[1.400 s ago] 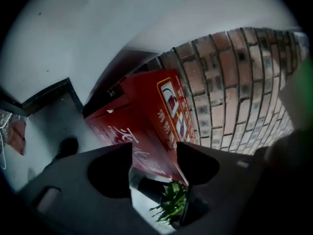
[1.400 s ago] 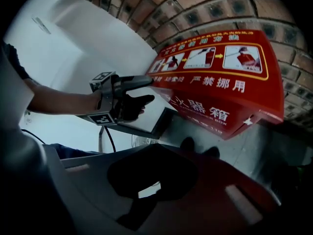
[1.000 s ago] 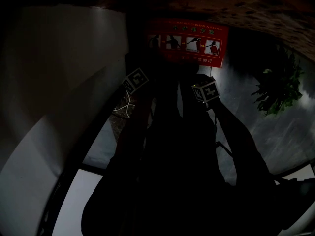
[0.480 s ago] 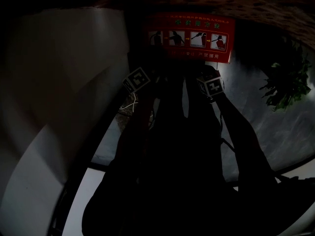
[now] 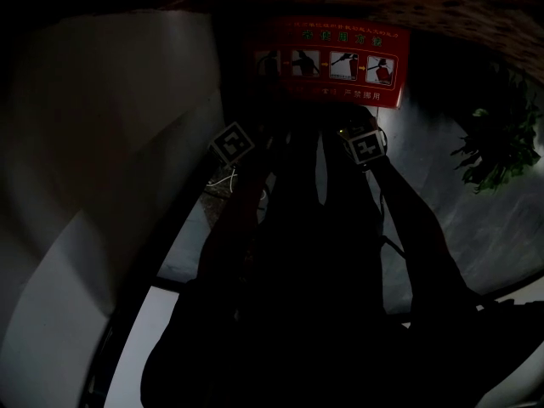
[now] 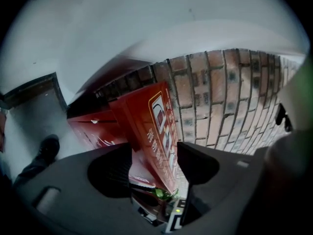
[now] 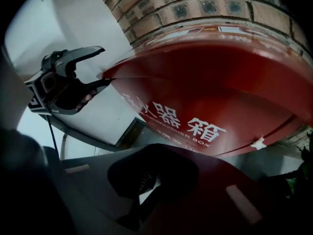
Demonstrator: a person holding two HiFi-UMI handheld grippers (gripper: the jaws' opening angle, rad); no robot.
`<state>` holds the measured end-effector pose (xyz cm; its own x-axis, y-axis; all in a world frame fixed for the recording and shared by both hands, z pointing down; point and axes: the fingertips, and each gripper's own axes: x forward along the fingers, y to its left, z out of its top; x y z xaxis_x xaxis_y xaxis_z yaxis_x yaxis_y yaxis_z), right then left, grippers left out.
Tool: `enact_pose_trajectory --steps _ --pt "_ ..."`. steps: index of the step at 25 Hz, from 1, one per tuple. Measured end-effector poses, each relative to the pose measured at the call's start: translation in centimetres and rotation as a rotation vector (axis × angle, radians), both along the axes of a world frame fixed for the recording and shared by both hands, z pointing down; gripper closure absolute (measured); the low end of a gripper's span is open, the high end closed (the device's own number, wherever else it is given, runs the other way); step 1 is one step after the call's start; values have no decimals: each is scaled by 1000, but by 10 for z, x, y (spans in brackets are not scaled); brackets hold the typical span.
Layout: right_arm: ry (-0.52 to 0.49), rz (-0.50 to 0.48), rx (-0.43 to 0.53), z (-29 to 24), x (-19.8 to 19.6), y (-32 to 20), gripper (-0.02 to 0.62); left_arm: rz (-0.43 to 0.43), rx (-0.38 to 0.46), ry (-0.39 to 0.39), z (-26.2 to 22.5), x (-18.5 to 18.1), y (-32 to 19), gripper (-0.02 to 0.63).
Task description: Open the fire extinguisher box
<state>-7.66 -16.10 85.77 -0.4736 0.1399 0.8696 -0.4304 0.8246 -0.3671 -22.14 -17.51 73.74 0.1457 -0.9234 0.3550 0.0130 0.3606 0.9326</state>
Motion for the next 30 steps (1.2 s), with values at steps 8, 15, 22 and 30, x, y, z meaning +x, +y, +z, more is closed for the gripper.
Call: enact_pose_trajectory --steps 8,15,22,30 --pt "-14 64 18 7 -7 -17 603 -27 29 29 -8 -6 3 321" --pt "-15 88 31 8 -6 -25 603 -34 115 42 -40 -11 7 325" --pt "-30 164 20 2 -10 -36 603 4 185 -13 -82 -17 -6 325" --pt "-34 179 1 1 -9 -34 603 31 269 -83 -115 -31 -32 327"
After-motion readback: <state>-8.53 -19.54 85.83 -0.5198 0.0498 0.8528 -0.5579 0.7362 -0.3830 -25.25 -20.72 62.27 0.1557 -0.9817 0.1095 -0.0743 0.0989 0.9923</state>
